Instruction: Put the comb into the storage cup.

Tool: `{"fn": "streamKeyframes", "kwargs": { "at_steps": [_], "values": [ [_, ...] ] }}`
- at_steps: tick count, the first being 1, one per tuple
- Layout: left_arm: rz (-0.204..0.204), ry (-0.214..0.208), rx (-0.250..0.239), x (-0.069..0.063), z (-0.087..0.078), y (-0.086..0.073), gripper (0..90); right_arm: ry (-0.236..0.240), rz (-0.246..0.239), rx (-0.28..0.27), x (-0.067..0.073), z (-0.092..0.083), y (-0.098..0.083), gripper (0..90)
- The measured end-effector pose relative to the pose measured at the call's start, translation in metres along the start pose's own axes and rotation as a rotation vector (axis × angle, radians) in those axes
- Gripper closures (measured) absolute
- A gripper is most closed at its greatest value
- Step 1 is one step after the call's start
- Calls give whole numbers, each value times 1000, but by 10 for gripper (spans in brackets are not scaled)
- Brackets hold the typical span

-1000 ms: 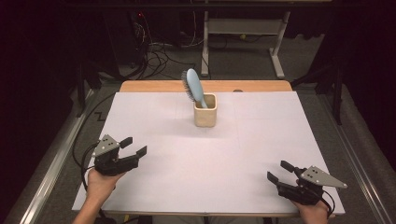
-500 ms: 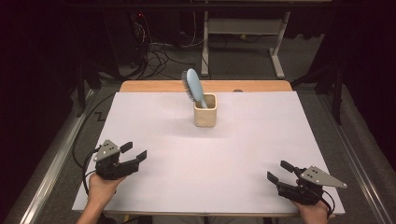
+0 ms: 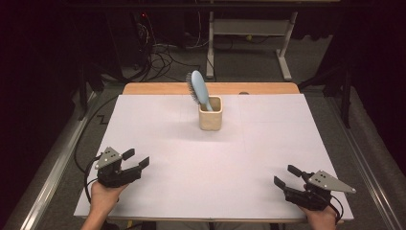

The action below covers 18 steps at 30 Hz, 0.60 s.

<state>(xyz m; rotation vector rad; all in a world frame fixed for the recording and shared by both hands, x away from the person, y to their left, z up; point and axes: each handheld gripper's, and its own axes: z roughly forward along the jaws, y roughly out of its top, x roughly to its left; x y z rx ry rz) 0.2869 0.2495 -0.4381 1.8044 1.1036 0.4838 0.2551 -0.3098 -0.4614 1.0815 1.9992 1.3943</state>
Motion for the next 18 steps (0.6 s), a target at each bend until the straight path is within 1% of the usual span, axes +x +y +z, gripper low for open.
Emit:
{"fn": "streamKeyframes", "kwargs": {
  "at_steps": [10, 18],
  "values": [
    [-8, 13, 4, 2, -1, -6, 325, 0, 0, 0, 0, 0, 0, 315],
    [-21, 11, 14, 4, 0, -12, 323, 0, 0, 0, 0, 0, 0, 314]
  ]
}}
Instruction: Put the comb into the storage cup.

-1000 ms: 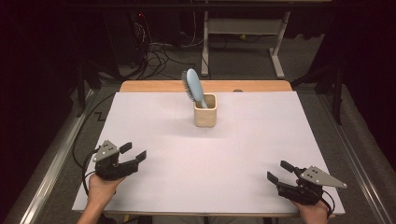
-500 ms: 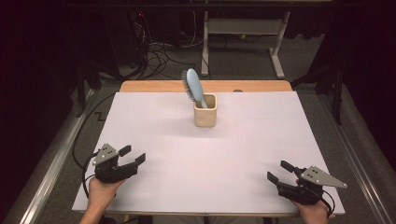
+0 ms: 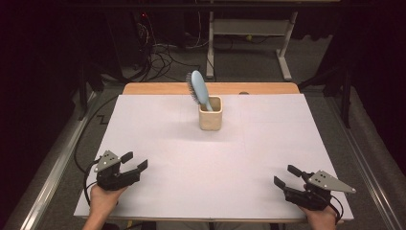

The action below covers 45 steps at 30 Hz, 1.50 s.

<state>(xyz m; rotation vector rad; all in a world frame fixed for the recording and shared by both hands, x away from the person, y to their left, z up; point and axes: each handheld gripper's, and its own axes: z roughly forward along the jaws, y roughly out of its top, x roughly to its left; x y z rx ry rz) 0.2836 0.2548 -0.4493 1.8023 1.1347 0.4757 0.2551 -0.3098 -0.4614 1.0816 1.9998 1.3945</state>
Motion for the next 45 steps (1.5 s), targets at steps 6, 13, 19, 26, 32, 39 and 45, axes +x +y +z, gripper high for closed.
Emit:
{"fn": "streamKeyframes", "kwargs": {
  "at_steps": [6, 13, 19, 26, 32, 39, 45],
  "values": [
    [-8, 4, -1, 2, 0, -3, 323, 0, 0, 0, 0, 0, 0, 314],
    [-14, 13, 2, 3, 0, -6, 323, 0, 0, 0, 0, 0, 0, 314],
    [-24, 24, -3, 5, 0, -9, 323, 0, -1, -1, 0, 0, 0, 314],
    [-36, 18, 14, 7, 3, -13, 324, -5, 17, 0, -2, 1, 0, 314],
    [-35, 17, 22, 5, 4, -15, 325, -1, -14, 17, 3, 4, 1, 314],
    [-26, 36, 39, 2, 5, -23, 336, -7, 9, -2, 0, 1, 0, 315],
    [-20, 49, 20, -2, 1, -25, 336, -14, 4, -11, 1, -2, 0, 315]
  ]
}}
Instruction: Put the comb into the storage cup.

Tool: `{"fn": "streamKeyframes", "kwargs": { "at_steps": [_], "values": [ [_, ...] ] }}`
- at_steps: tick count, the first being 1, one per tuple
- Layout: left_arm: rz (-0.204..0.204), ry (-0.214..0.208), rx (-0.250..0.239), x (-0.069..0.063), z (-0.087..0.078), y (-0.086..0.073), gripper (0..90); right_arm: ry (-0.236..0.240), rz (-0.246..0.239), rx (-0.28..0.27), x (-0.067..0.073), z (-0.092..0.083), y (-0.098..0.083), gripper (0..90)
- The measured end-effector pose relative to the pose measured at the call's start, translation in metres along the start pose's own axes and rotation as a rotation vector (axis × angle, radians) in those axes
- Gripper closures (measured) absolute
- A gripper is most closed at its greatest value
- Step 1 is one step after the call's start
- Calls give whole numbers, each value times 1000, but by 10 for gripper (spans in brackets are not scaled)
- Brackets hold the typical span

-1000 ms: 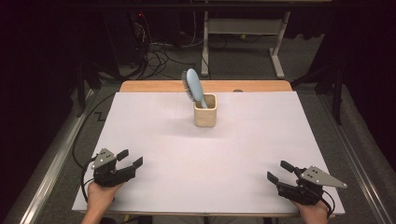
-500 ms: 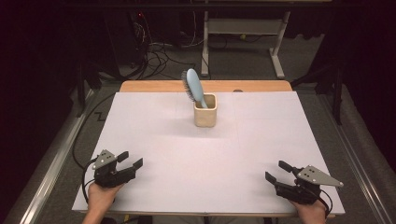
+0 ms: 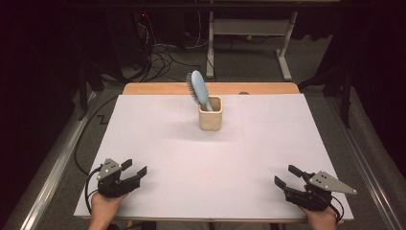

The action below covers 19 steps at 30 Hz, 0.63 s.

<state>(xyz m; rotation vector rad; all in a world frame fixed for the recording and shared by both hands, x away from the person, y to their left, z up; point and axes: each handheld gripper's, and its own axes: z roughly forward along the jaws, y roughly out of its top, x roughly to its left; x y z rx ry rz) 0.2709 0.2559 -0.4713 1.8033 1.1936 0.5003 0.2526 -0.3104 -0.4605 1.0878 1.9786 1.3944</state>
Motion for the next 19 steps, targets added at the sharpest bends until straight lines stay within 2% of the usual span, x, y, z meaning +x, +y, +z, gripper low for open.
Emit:
{"fn": "streamKeyframes", "kwargs": {
  "at_steps": [9, 19],
  "values": [
    [-51, 25, -27, 4, -3, -3, 342, -1, -1, 10, -1, 1, 0, 315],
    [-55, 25, -30, 6, -4, -2, 345, 2, -3, 15, -1, 1, -1, 314]
  ]
}}
